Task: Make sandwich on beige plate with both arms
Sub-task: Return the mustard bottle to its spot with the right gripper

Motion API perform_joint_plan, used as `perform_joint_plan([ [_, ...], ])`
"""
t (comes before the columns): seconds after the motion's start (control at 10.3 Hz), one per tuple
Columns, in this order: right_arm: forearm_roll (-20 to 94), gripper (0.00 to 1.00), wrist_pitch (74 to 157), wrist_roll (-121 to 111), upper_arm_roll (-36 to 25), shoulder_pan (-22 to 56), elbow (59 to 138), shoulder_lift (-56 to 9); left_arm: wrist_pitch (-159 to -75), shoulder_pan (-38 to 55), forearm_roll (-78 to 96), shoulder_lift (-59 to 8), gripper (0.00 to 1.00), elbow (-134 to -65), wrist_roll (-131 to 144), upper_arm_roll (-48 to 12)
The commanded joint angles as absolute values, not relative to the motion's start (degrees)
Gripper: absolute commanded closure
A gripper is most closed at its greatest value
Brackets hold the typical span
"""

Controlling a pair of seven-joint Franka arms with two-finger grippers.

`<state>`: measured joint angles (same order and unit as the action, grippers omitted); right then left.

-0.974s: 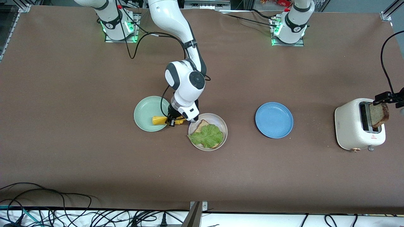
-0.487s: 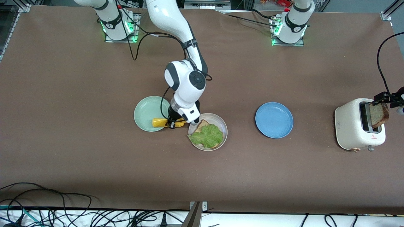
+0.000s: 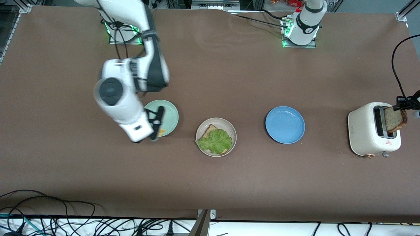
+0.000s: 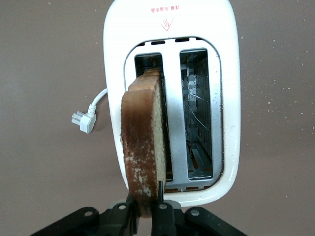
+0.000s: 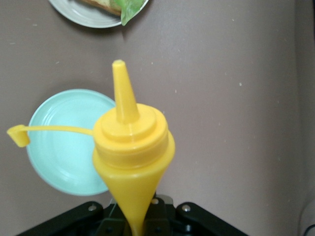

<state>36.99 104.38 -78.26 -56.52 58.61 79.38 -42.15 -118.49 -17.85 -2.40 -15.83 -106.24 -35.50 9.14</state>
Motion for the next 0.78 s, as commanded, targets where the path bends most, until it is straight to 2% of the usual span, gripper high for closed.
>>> perform_joint_plan([
  [0.0,43.56,1.00,100.65,-88.38,-55.11,52.59,88.56,-32.38,-116.38,-17.49,-2.29,-15.82,1.00,-104.25,-35.42,8.53],
  [0.1,45.94,1.00,100.29,-93.20,-55.11,50.38,93.12,-29.04,-113.23,-16.88,-2.37,-15.82,1.00,-103.37,-35.51,7.66],
  [0.29,50.86,1.00,100.28,-103.22,-55.19,45.81,103.39,-23.23,-112.07,-16.70,-2.55,-15.82,1.00,-100.56,-35.59,7.38],
  [0.39,53.59,1.00,100.02,-110.06,-55.20,42.66,107.88,-22.16,-109.19,-16.35,-2.72,-15.91,1.00,-97.94,-35.68,7.47],
  [0.68,57.64,1.00,95.37,-126.34,-55.02,34.13,113.97,-23.20,-100.83,-15.48,-2.37,-18.98,1.00,-88.44,-35.86,7.38],
])
